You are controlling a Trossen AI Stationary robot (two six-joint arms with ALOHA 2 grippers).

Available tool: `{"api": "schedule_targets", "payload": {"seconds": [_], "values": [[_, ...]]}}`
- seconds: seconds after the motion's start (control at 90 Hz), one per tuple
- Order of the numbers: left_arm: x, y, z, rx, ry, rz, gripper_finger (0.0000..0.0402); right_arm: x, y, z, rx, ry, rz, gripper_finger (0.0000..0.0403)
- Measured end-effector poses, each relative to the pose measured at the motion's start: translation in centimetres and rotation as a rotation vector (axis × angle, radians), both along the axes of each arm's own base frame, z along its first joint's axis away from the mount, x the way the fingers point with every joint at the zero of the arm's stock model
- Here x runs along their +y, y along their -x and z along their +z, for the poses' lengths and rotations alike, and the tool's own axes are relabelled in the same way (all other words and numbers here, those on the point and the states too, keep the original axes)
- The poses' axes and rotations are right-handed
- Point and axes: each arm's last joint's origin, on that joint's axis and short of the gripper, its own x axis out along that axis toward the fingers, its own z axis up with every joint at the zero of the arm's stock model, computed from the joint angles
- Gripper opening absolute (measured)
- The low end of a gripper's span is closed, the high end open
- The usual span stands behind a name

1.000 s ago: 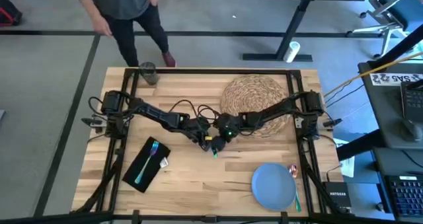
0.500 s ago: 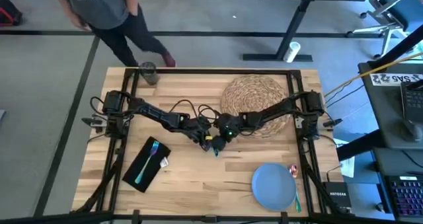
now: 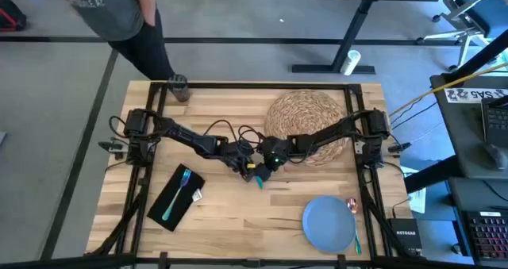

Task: Set table place
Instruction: Put the blue knife on the brown placemat

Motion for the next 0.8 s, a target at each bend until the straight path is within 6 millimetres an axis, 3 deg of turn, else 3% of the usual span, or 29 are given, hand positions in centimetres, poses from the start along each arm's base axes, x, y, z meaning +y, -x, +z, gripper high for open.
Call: {"api": "schedule_targets", "payload": {"seconds": [0.4,0.5,0.8], "values": [[0.3,-0.1,0.1,-0.017,-0.017,-0.002,0.0,0.0,0.0,0.0,-0.002,0.015,0.013,0.0034],[0.3,0.0,0.6,-0.022,-0.023,0.001,0.0,0.0,0.1,-0.1,0.005,0.025,0.013,0.0008],[0.5,1.0,2.8,0.008,-0.107,0.044,0.0,-0.1,0.0,0.0,0.011,0.045,-0.004,0.0001]]}}
